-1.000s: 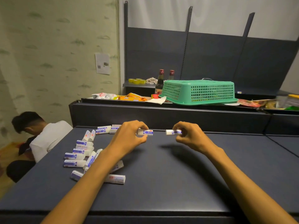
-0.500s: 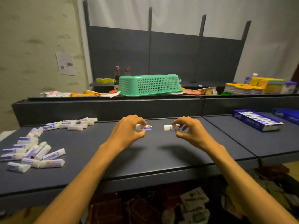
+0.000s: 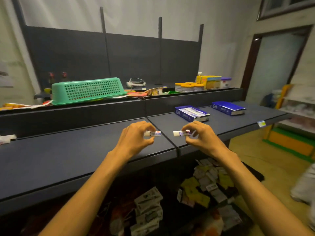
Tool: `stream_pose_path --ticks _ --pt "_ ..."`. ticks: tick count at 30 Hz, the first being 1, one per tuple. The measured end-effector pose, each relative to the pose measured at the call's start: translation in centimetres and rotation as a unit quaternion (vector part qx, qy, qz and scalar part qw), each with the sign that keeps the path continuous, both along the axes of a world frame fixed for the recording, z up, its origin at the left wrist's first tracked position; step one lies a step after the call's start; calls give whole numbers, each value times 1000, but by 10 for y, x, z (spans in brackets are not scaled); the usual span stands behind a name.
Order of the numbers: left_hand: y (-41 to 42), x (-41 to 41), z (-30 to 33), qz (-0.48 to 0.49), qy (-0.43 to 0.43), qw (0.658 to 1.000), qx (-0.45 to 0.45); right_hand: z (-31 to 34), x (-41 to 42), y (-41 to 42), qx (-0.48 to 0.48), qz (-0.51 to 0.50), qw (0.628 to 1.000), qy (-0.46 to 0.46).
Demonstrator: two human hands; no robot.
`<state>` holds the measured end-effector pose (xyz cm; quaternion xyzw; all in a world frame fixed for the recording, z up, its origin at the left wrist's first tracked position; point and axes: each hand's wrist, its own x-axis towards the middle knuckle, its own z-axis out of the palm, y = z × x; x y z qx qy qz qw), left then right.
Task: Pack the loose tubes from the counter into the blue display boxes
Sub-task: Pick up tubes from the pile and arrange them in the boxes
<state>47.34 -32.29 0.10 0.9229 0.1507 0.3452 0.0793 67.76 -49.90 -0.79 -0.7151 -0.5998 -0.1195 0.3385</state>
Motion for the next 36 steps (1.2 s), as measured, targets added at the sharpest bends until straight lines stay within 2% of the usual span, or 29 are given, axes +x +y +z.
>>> stream_pose_path --ticks 9,20,29,36 --pt "-48 145 -10 -59 6 998 -2 -17 121 -65 0 -81 997 2" --pt "-59 330 -3 -96 -8 995 -12 -9 293 -77 -12 -139 990 31" --pt "-64 440 5 -82 21 996 1 -3 415 -87 -8 -138 990 35" --pt "-80 516 -2 -18 17 1000 2 -3 511 -92 -6 -81 997 18"
